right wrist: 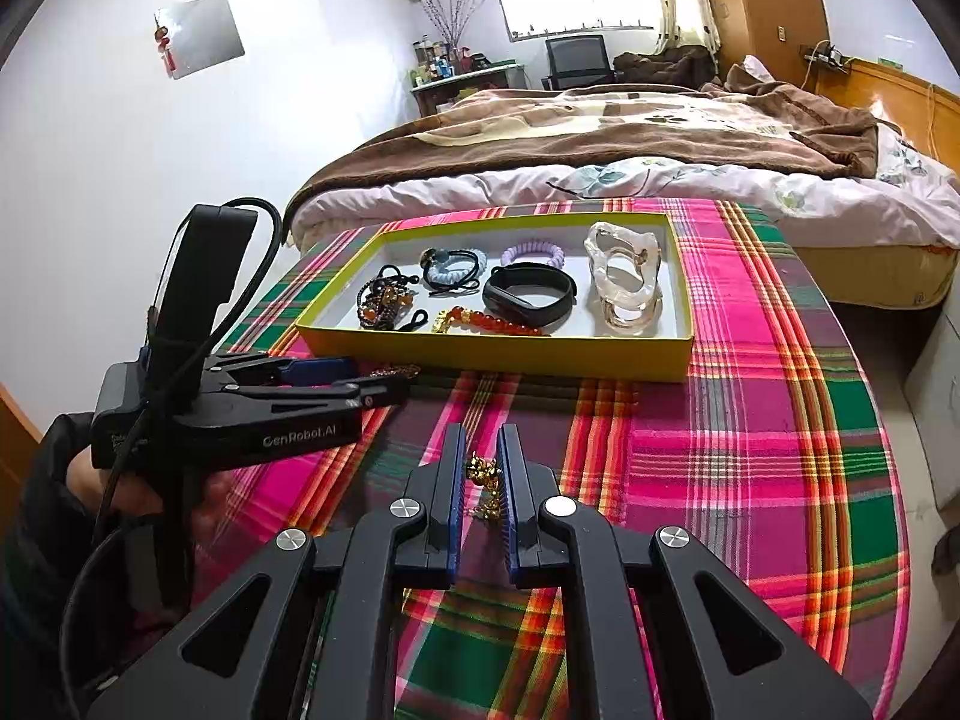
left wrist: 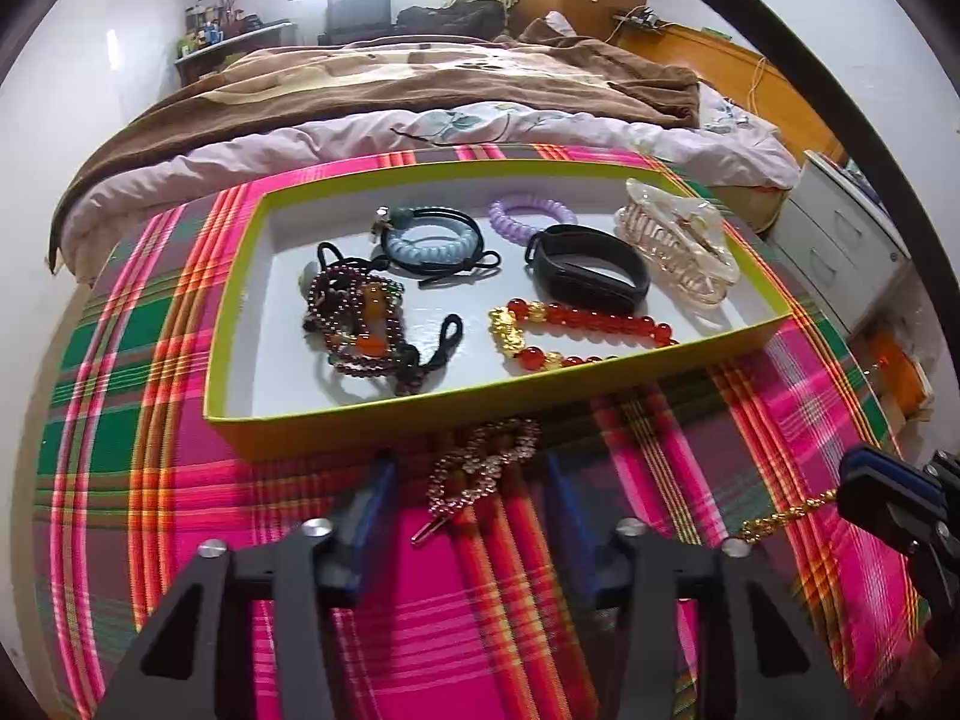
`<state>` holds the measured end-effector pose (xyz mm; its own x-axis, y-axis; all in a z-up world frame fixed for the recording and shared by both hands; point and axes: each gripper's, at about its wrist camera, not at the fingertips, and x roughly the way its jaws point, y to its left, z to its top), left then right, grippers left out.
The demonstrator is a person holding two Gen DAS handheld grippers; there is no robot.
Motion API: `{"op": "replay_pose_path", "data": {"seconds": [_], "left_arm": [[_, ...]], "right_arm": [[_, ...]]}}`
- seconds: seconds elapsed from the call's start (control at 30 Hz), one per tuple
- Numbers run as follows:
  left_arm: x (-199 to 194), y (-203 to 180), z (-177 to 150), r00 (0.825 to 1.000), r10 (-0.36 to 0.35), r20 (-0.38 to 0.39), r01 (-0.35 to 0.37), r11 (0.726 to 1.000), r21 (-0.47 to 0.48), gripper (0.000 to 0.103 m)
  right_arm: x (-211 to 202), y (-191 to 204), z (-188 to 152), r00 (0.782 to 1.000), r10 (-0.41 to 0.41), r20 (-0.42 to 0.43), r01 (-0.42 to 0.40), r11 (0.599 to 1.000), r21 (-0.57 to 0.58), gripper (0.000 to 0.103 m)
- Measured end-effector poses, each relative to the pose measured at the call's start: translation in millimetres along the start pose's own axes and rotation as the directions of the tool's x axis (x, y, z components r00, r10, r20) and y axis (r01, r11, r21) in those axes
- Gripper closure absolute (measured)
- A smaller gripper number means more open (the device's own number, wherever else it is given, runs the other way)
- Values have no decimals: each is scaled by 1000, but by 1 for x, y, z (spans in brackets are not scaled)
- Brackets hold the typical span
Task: Organize jewelry
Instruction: 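Grasp the pink rhinestone hair clip with the left tool, then carry gold chain into tray with right tool while left tool carries pink clip there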
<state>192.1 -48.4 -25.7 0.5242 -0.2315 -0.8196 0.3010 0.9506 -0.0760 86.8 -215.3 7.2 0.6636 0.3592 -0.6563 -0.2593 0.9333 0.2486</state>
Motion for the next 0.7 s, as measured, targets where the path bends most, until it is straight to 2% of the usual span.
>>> {"op": "replay_pose_path", "data": {"seconds": [0.03,0.07,0.4,0.7], "left_arm": [[0,1,0,1000,6,1,-6,1000,-6,65],[0,1,1,1000,9,1,-9,1000,-11,66],[-7,2,-6,1000,15,4,-14,1000,-22,66],[-36,10,-3,999,14,53,-12,999,-38,66]], "right_arm": [[0,0,0,1000,2,2,-2,1000,0,93],[0,0,0,1000,3,2,-3,1000,0,93],[-3,0,0,1000,4,14,-4,1000,-1,93],[-15,4,12,999,11,48,-11,1000,-10,93]]}}
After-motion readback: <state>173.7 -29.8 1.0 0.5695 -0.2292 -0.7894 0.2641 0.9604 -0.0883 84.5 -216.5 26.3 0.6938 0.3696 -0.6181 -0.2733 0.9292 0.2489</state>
